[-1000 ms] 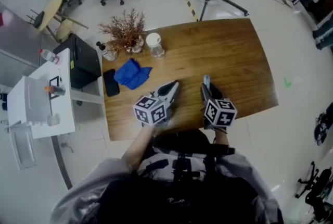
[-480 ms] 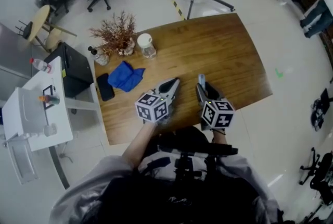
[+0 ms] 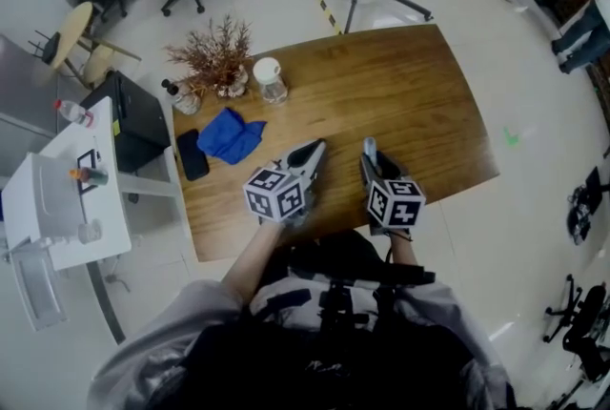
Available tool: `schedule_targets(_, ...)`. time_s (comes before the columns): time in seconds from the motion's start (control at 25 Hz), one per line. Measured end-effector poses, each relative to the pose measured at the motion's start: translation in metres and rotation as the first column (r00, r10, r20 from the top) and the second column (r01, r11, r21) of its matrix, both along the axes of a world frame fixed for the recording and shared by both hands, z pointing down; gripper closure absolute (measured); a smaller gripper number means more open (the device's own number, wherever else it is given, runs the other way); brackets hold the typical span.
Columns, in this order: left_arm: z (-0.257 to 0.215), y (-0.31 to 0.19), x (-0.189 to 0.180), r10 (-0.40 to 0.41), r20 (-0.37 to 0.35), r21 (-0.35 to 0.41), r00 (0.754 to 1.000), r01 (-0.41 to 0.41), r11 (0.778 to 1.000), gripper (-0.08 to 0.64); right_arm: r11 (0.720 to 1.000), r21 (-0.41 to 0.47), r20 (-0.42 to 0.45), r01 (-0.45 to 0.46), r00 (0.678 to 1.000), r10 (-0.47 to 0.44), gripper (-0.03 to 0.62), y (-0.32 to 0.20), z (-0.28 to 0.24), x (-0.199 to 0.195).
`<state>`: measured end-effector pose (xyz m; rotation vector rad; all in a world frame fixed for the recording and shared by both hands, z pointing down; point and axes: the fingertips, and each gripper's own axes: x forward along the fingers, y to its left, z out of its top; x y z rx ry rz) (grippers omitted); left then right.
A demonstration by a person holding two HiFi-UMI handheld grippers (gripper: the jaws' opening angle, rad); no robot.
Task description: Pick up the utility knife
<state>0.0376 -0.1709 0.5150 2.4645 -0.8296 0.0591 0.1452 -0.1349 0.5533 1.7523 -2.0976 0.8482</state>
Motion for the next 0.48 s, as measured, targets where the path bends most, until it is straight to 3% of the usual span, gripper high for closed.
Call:
schedule_targets(0.32, 0.003, 0.000, -0.020, -0.061, 0.013, -0.014, 0.998, 0.061, 0.998, 0.552, 0.987, -0.154, -0.153, 0.035, 0.987, -0.059, 0.439, -0.030, 0.072, 0.007)
schedule_targets(0.48, 0.003, 0.002, -0.029, -0.088, 0.021, -0.017, 0.996, 0.089, 0.996, 0.552, 0.962, -0.269, -0.201, 0.055, 0.973, -0.112, 0.439, -0.035, 0.110, 0.014)
